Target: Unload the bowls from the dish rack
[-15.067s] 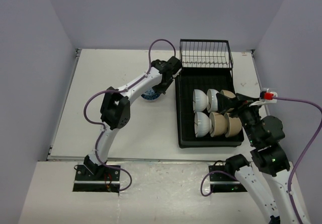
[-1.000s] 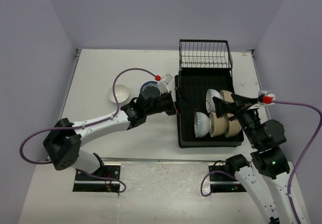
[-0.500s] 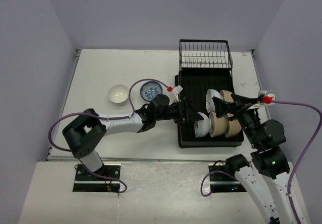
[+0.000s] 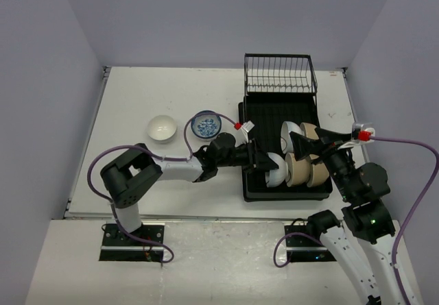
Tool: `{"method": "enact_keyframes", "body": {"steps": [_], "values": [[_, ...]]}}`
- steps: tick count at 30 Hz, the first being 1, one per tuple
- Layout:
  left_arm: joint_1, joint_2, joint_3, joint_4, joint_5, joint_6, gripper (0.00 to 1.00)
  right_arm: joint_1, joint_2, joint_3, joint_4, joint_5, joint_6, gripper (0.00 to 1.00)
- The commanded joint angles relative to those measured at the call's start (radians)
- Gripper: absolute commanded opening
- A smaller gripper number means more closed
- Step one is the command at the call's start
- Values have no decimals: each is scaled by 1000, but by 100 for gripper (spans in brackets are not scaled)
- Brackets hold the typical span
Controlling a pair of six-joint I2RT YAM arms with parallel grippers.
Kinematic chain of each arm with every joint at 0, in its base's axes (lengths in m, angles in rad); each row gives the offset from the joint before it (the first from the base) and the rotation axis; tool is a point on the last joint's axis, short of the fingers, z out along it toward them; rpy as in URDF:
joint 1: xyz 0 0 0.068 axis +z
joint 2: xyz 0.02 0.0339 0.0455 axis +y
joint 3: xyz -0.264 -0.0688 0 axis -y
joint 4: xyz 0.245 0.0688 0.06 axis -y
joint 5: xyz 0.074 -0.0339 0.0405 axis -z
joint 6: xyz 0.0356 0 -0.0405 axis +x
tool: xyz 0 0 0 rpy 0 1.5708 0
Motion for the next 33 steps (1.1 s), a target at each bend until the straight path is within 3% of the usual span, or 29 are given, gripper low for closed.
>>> {"method": "enact_keyframes", "body": {"steps": [1, 14, 24, 33], "values": [[-11, 42, 28, 110, 40, -25, 39, 0, 13, 20, 8, 14, -11, 99], [-15, 65, 34, 150, 42, -25, 0, 0, 16, 18, 9, 14, -13, 99], [-15, 40, 0, 271, 37, -38, 0, 0, 21, 20, 11, -8, -16, 99], [-17, 163, -29, 696, 86, -185, 0, 0, 18, 20, 8, -8, -17, 99]]}}
